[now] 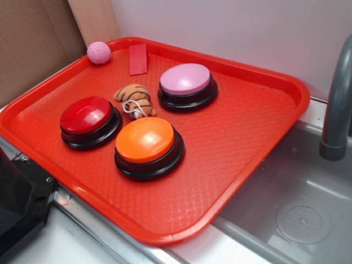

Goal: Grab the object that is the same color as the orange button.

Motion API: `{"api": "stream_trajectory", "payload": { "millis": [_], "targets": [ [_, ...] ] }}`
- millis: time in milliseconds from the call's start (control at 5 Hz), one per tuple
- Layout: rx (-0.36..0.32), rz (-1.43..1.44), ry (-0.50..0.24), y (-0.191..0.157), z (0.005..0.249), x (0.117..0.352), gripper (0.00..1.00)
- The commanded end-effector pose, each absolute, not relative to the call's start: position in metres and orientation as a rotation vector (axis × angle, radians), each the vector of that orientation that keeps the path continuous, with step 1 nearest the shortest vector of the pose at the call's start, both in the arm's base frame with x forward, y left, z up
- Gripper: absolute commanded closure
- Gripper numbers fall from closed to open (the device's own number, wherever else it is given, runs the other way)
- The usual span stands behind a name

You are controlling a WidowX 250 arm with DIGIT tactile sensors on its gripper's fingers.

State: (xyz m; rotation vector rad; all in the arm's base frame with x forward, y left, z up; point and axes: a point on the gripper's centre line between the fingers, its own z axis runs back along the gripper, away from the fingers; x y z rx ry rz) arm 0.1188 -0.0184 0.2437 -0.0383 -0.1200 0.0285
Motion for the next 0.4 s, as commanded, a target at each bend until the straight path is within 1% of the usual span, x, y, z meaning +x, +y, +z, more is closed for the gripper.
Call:
{"api": "stream_trajectory", "payload": {
  "millis": [0, 200],
  "targets": [
    [-0.038, 0.028, -0.12, -0.018, 0.244, 0.119, 0.0],
    [-0.029, 0.035, -0.103, -0.016, 0.221, 0.152, 0.0]
  ]
}}
